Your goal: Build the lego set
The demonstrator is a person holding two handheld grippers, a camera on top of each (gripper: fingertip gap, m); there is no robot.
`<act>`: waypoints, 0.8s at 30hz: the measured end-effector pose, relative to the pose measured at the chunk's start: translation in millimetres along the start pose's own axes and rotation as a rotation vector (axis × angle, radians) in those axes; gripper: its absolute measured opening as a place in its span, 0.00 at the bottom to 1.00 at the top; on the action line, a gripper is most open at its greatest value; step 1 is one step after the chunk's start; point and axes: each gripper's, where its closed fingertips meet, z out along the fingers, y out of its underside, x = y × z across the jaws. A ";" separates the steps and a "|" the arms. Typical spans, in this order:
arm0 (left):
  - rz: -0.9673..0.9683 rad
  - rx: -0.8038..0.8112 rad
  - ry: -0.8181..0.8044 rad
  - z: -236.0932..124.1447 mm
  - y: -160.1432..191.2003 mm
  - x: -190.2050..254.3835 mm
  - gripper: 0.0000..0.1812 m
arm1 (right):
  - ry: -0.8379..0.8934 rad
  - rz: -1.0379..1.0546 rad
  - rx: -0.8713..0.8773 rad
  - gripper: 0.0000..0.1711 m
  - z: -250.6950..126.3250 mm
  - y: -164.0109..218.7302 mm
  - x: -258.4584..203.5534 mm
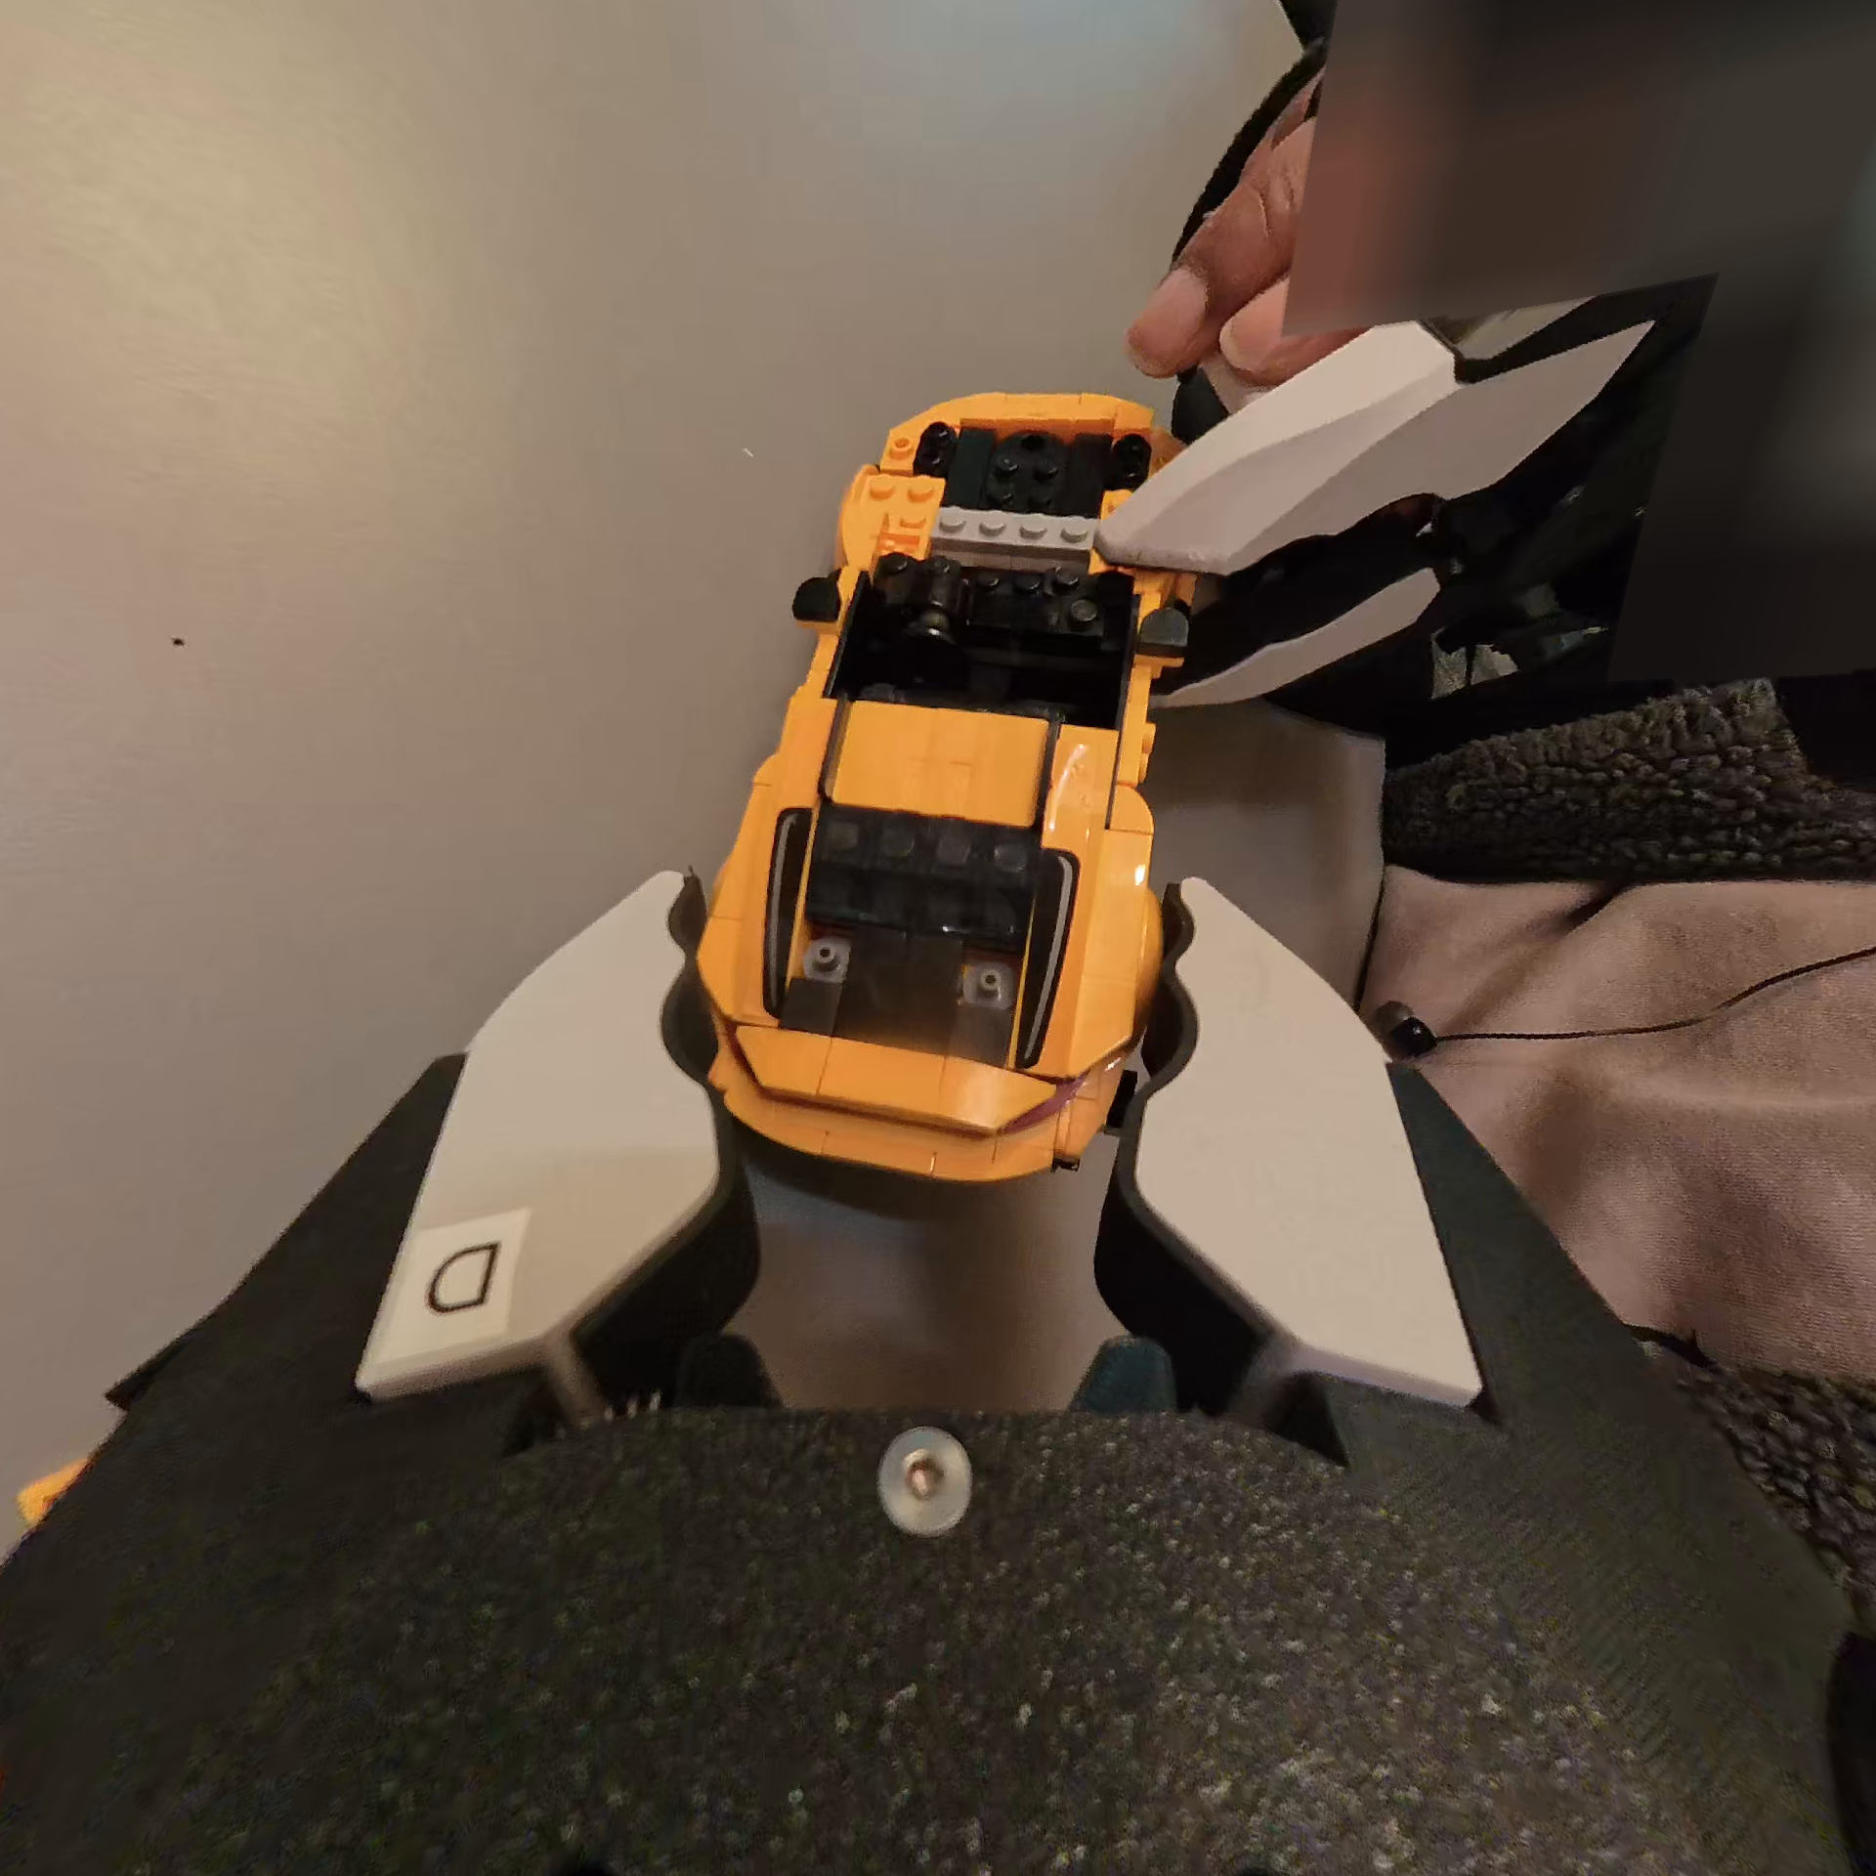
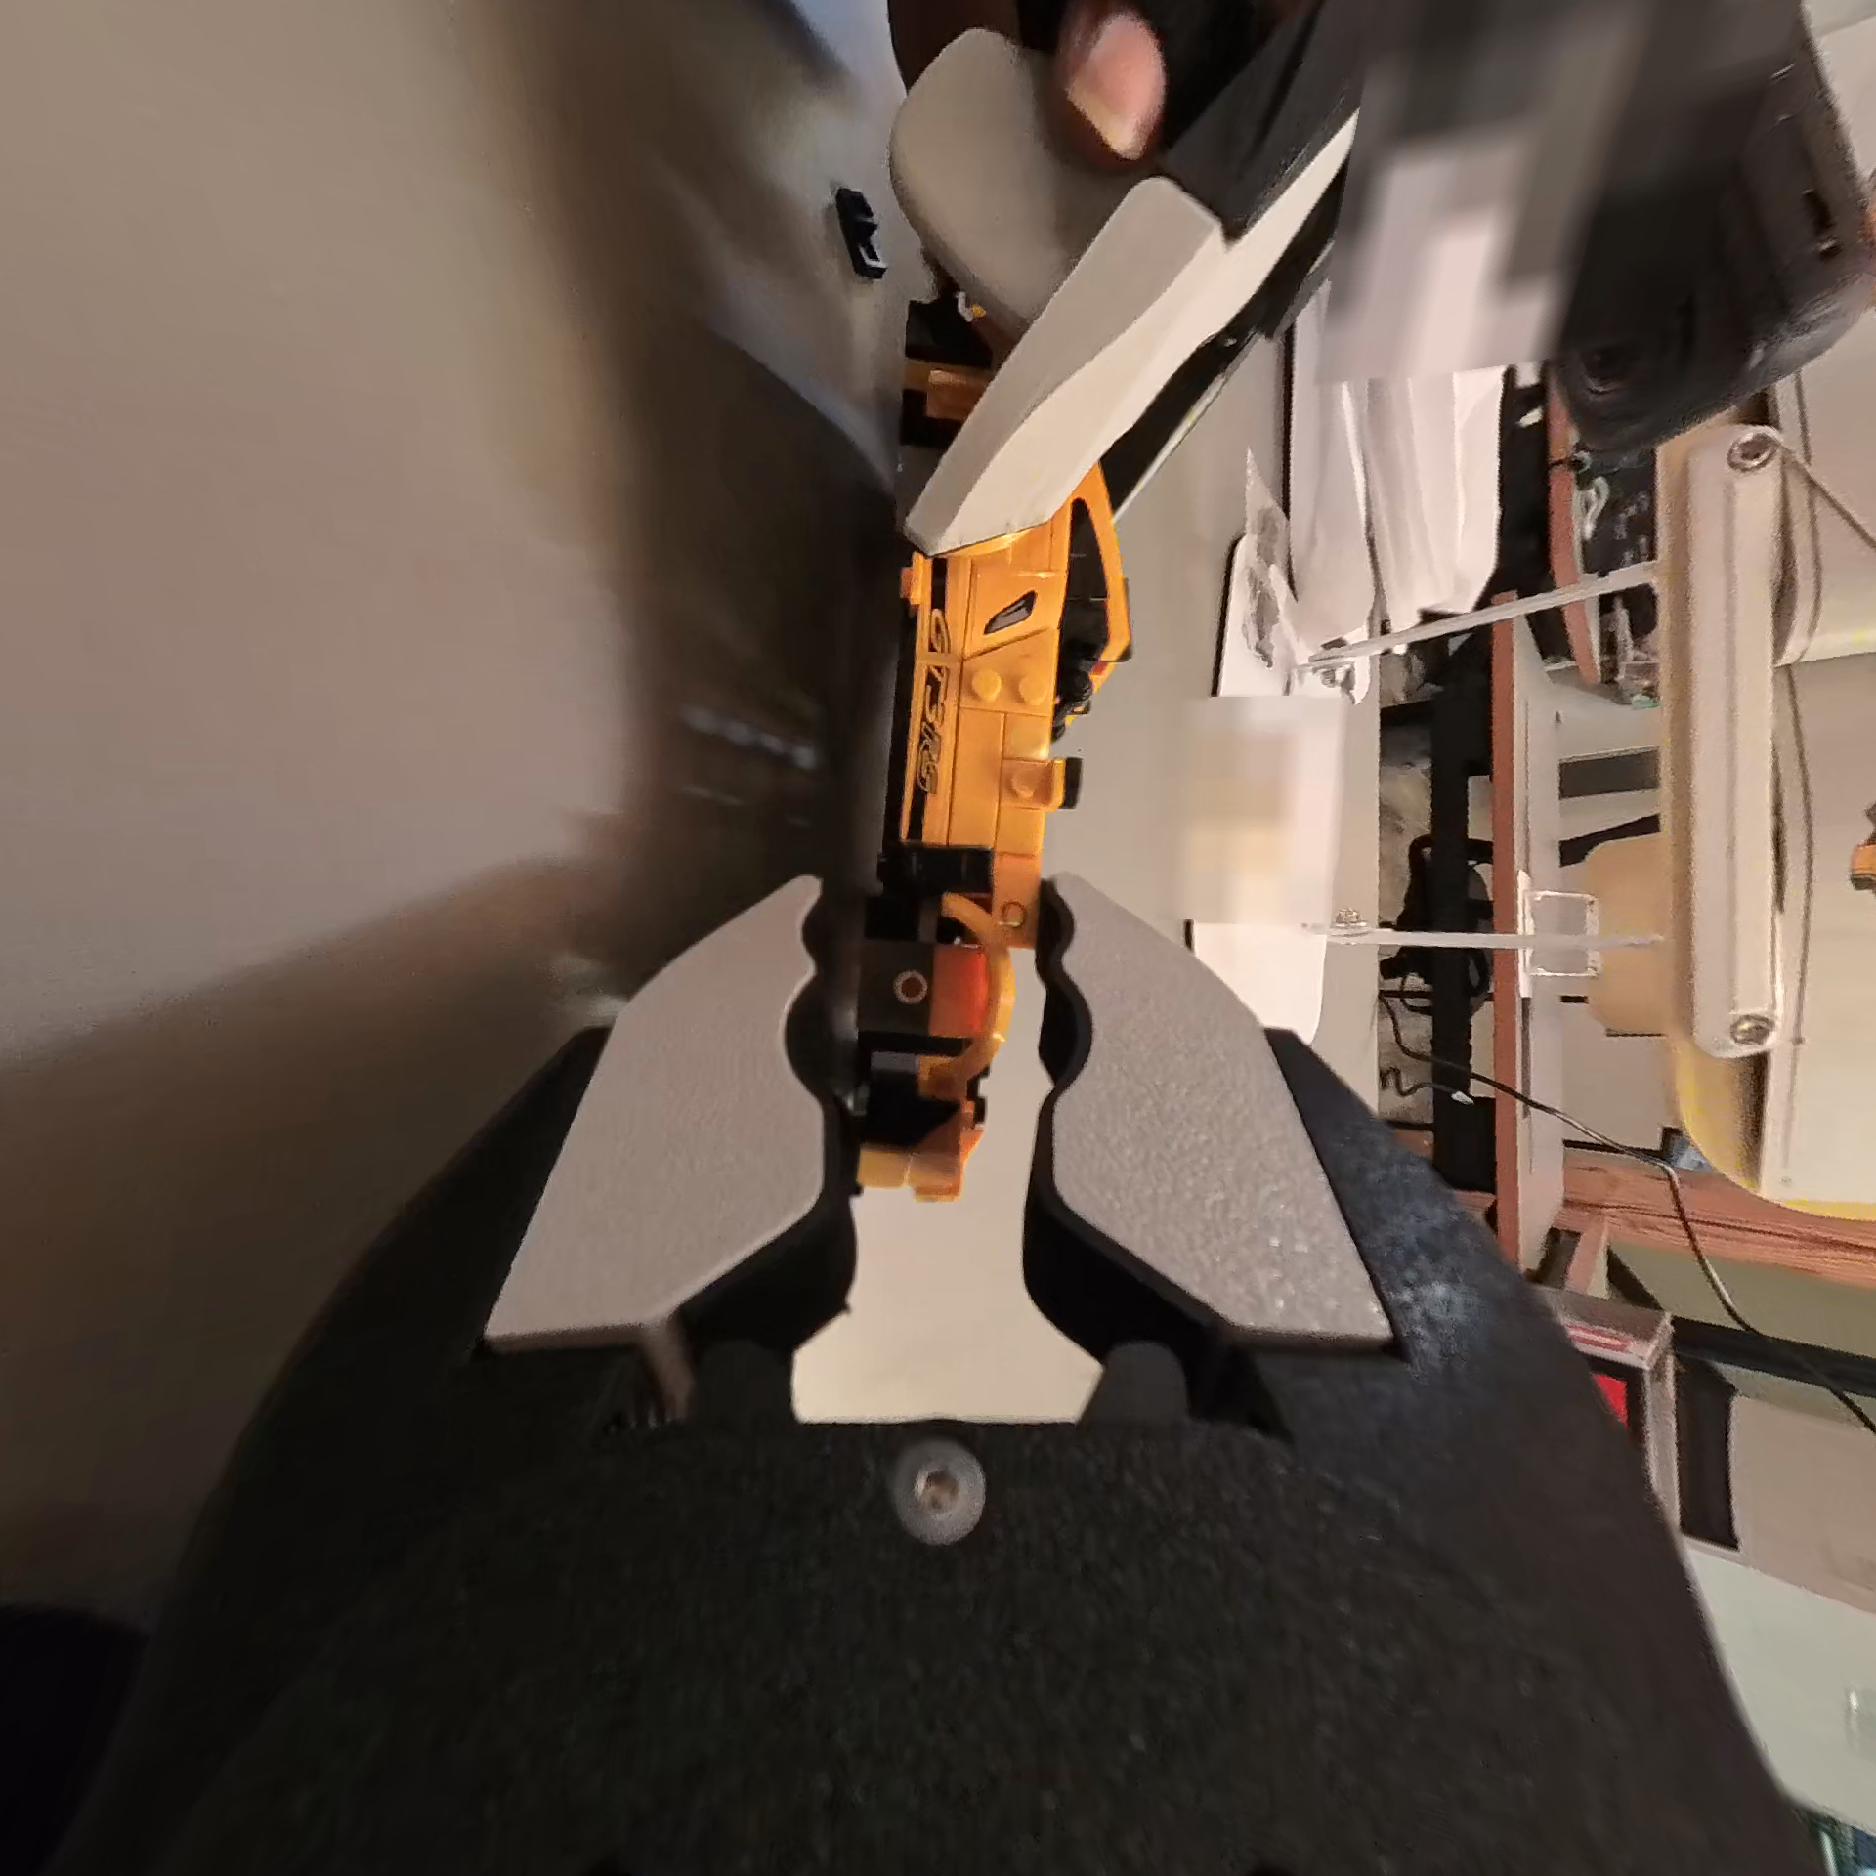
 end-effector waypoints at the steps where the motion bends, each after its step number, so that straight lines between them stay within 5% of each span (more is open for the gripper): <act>1: 0.002 -0.003 -0.001 0.2 0.5 0.3 0.46 | 0.007 0.000 0.009 0.19 -0.4 -0.7 1.7; 24: -0.041 0.025 0.033 -1.3 -1.9 1.1 0.46 | -0.004 0.115 0.050 0.20 -7.1 -5.9 9.2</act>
